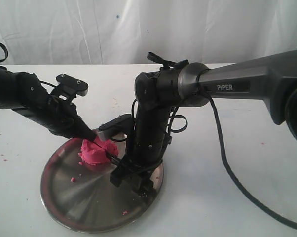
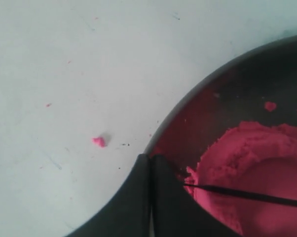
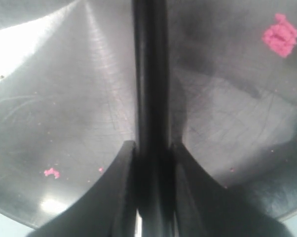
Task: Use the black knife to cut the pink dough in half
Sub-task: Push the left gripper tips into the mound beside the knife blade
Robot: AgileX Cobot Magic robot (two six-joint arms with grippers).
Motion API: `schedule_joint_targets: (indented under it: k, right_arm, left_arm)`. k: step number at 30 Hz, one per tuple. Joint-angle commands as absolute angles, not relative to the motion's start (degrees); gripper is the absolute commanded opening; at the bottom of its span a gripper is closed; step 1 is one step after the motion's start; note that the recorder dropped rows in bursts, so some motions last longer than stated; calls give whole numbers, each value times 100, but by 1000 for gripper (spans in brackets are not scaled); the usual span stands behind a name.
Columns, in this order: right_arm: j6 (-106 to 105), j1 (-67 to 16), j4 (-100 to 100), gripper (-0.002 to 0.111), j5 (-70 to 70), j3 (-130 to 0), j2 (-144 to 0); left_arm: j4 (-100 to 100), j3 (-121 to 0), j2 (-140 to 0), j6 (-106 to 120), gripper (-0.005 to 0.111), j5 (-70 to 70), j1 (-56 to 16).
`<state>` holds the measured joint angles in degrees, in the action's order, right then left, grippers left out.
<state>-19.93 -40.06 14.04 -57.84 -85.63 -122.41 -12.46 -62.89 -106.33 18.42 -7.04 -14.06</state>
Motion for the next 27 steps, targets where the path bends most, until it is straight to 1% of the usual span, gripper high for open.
schedule_joint_targets:
  k: [1, 10, 17, 27]
  right_arm:
    - [-2074, -4021, 1308, 0, -6055, -8527, -12220]
    - [-2062, -4021, 1308, 0, -6358, -8527, -12208]
    - [-2062, -4021, 1308, 0, -6300, -8527, -12208]
    - [-2052, -4021, 1308, 0, -6266, -8527, -12208]
  left_arm:
    - [-1281, -6374, -10482, 1819, 0, -872, -1396]
    - [-1281, -6374, -10331, 1797, 0, -1009, -1396]
    - [-1306, -6374, -10343, 1797, 0, -1182, -1396]
    - [-1546, -6374, -10343, 1797, 0, -1031, -1396]
